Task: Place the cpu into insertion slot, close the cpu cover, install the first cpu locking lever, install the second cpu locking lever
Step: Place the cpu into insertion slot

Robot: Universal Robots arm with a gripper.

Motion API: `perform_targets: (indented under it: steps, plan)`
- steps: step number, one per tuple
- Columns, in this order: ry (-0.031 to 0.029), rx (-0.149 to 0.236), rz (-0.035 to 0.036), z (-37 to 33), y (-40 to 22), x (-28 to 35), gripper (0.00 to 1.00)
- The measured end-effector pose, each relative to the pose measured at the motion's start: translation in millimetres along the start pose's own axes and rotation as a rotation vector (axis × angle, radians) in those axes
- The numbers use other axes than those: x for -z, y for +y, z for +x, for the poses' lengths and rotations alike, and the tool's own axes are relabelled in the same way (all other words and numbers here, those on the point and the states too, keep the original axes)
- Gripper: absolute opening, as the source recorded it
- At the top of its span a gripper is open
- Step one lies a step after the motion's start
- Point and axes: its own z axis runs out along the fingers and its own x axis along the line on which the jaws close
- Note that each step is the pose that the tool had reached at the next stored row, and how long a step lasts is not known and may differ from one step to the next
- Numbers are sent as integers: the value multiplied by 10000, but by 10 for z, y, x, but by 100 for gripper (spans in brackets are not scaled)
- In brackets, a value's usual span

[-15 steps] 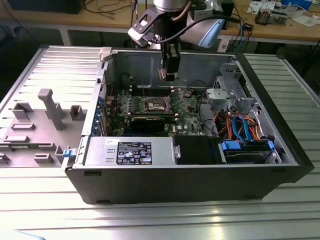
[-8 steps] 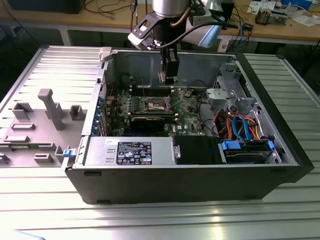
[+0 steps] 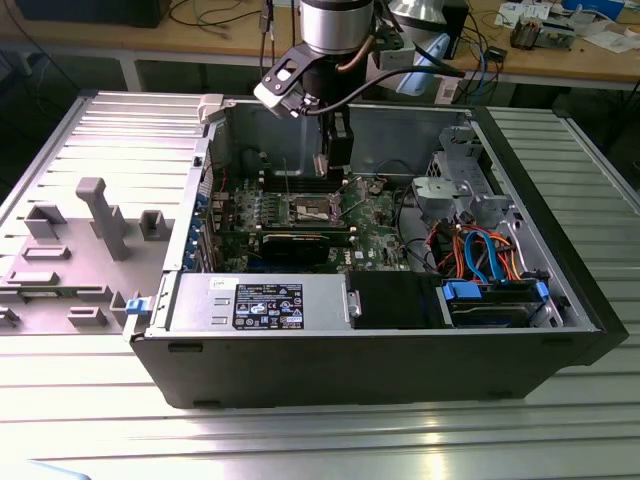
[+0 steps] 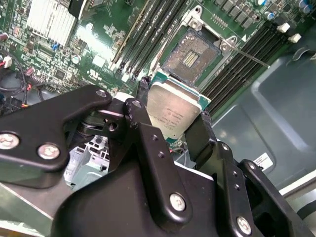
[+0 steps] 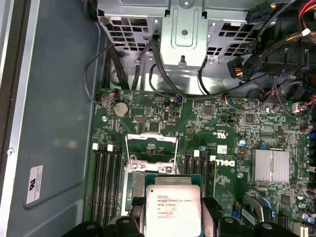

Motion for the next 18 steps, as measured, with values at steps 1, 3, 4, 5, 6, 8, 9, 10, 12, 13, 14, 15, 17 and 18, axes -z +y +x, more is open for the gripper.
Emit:
perform_targets:
  steps: [1, 3, 4, 5, 6, 8, 9, 10, 12, 13, 14, 15, 17, 18]
  plan:
    - [-2, 0, 1, 0, -1, -1, 54]
    - [1, 0, -1, 0, 0, -3, 54]
    - [1, -1, -1, 0, -1, -4, 54]
    - [1, 0, -1, 0, 0, -5, 54]
    - [1, 0, -1, 0, 0, -5, 54]
    - [1, -1, -1, 0, -1, -5, 54]
    - [1, 0, -1, 0, -1, -5, 54]
    - [1, -1, 0, 0, -1, -5, 54]
    - [1, 0, -1, 0, -1, -5, 54]
    - [0, -1, -1, 0, -1, -5, 54]
    - [0, -2, -1, 0, -3, -6, 54]
    - [3, -3, -4, 0, -7, -13, 54]
    - [-19, -179, -4, 8, -20, -70, 54]
    - [-35, -360, -8, 10, -23, -106, 54]
